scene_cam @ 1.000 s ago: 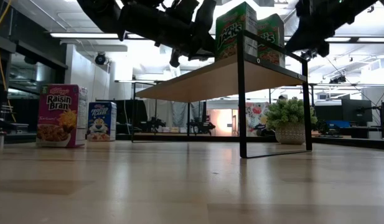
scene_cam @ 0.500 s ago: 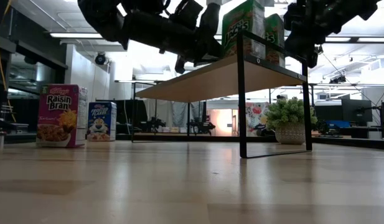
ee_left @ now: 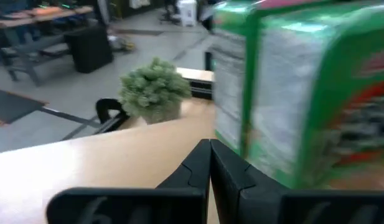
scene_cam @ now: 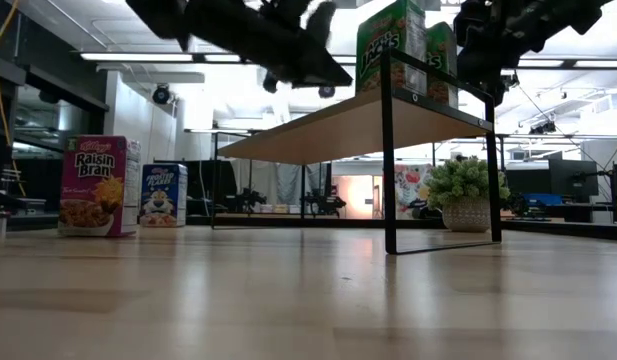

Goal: Stack cereal on shelf
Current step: Put the green cereal box aligned with the other green cereal box on the shelf

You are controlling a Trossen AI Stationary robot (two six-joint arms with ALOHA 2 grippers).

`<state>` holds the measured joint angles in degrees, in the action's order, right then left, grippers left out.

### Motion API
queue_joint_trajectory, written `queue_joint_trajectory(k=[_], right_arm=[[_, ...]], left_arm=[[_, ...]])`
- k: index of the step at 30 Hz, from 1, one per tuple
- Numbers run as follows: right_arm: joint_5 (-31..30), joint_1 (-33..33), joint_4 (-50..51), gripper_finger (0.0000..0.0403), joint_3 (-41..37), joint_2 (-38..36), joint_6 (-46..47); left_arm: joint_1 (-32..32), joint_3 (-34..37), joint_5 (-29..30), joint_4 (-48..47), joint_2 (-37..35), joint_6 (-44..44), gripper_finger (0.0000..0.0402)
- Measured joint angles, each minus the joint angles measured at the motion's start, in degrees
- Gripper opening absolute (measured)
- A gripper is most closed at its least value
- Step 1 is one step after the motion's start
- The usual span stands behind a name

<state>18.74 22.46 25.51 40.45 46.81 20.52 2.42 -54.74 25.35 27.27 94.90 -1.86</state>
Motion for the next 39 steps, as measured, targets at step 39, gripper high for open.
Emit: queue_joint_trajectory(k=[39], right_arm=[[1.40, 0.00, -0.25, 0.0000, 0.00, 0.11, -3.01]], left_arm=[[1.55, 1.81, -23.33, 3.19, -0.90, 8.55, 0.0000]])
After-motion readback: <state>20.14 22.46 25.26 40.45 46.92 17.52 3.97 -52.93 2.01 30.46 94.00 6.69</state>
